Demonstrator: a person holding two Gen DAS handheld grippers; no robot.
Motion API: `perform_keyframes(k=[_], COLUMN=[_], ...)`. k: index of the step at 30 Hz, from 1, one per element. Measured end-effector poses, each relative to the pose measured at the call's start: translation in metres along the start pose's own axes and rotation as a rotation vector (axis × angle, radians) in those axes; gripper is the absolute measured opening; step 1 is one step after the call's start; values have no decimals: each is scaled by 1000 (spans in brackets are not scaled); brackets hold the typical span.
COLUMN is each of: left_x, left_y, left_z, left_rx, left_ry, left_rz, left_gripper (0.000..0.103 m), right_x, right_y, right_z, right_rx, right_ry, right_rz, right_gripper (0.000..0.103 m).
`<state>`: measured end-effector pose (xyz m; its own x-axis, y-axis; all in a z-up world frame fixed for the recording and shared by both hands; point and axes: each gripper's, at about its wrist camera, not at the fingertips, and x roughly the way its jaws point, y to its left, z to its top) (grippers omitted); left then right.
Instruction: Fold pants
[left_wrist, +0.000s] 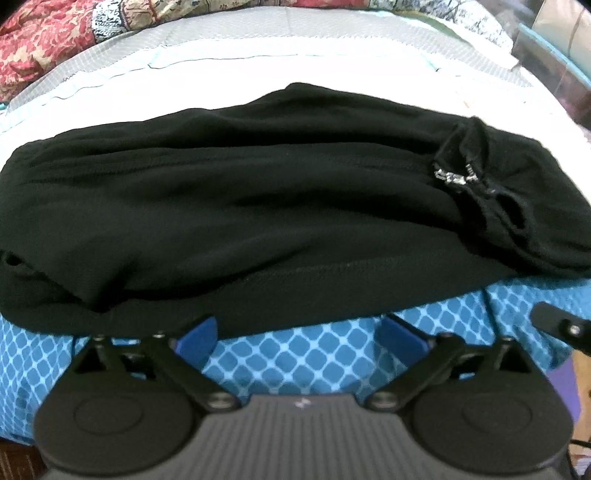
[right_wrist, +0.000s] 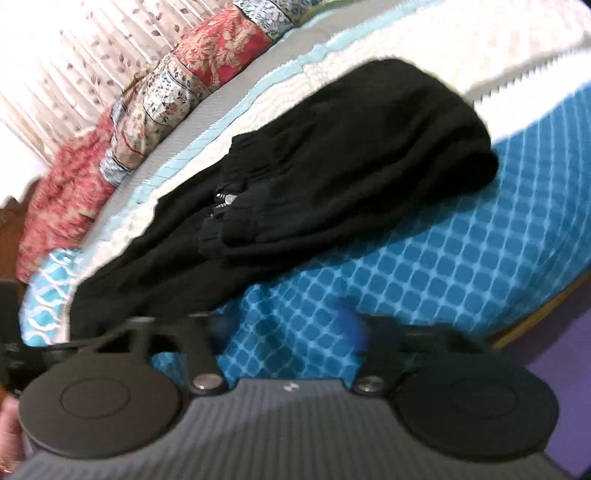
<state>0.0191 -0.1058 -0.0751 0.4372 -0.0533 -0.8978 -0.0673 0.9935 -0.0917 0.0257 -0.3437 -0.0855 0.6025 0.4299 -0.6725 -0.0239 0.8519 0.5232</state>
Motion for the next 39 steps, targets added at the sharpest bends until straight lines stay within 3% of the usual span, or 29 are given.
perform_keyframes(k=[5, 8, 15, 22, 26, 28, 31, 33, 37, 39], left_x=[-36, -51, -65, -49, -38, -40, -39, -43, -52, -55], left_y=[44, 89, 214, 270, 270, 266, 258, 256, 266, 275], left_z=[-19, -32, -54, -45, -40, -40, -47, -55, -77, -87], left_rx=[-61, -180, -546, -685, -683, -633, -565, -533, -525, -528], left_ry=[-117, -162, -217, -269, -298, -316, -358, -388, -445, -466], left_rz=[-89, -82, 15, -61, -117, -117, -107, -120, -167, -187], left_gripper=[98, 100, 102, 103, 103, 103, 103, 103, 101, 96], right_x=[1, 12, 48, 74, 87, 98, 116, 129, 170, 187], right_y=[37, 60, 111, 173, 208, 229, 269, 294, 342, 360], right_z=[-8, -15, -22, -28, -26, -20, -14, -15, -26, -35], right_rx=[-170, -267, -397, -538, -593, -600, -613, -643, -680, -697], right_ry=[-29, -4, 70, 106, 112, 138, 171, 186, 252, 280], right_rz=[44, 71, 109, 171, 181, 189, 218, 211, 187, 167], right_gripper=[27, 26, 26, 29, 30, 37, 51, 71, 75, 76])
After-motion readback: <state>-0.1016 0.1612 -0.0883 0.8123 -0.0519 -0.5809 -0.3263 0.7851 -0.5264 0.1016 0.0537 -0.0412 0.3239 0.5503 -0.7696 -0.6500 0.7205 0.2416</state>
